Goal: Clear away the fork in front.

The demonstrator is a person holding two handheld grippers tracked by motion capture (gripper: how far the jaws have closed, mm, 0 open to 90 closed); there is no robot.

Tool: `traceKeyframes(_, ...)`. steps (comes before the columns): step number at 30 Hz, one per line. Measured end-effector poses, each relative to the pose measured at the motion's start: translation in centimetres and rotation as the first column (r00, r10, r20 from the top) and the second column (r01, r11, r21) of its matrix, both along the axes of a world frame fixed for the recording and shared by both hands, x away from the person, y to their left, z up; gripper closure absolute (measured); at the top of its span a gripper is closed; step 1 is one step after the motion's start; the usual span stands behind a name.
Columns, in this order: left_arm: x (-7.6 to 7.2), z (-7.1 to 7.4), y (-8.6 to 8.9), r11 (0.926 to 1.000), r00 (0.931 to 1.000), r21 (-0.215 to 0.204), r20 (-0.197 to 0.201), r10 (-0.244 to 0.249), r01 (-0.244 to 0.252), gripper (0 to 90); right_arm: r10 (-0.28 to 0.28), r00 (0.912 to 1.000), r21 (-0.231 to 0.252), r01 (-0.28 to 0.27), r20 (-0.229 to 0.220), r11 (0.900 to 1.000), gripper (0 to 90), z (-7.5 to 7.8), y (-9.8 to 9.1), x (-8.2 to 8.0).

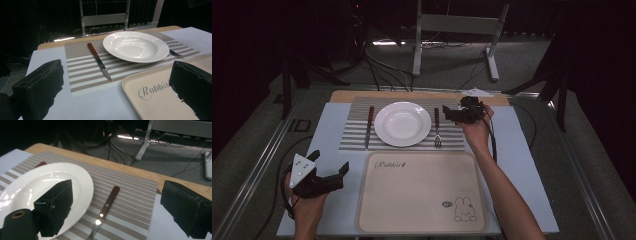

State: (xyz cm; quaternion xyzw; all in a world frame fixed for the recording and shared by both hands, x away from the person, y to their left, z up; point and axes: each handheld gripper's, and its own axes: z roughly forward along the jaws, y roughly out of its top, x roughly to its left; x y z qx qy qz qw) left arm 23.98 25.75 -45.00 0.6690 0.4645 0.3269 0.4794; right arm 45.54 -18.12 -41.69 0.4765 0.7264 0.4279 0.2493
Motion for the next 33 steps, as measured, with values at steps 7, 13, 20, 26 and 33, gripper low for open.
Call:
traceKeyframes(7,0.0,-0.1,0.0,1.0,1.0,-0.003,-0.001,0.0,0.0,0.1,-0.01,0.9995,-0.016,0.01,-0.029,0.9998,11.0,-1.4,0.2,1.0)
traceKeyframes(13,0.1,-0.2,-0.1,1.0,1.0,0.003,-0.006,-0.004,0.004,0.1,-0.009,0.9978,-0.034,0.007,-0.066,0.9994,11.0,-3.0,1.2,1.6)
traceKeyframes(20,-0.1,-0.1,-0.1,1.0,1.0,-0.009,0.0,-0.002,0.002,0.1,-0.034,0.9907,-0.05,0.028,-0.131,0.9983,11.1,-4.8,2.2,2.6)
traceKeyframes(26,-0.1,-0.2,-0.1,0.9999,1.0,-0.011,-0.002,-0.004,0.004,0.1,-0.053,0.9828,-0.066,0.042,-0.177,0.997,11.4,-6.3,2.5,3.1)
traceKeyframes(33,-0.1,-0.2,-0.1,0.9999,1.0,-0.012,-0.002,-0.005,0.005,0.1,-0.058,0.9787,-0.07,0.044,-0.197,0.9965,13.4,-7.2,3.2,3.5)
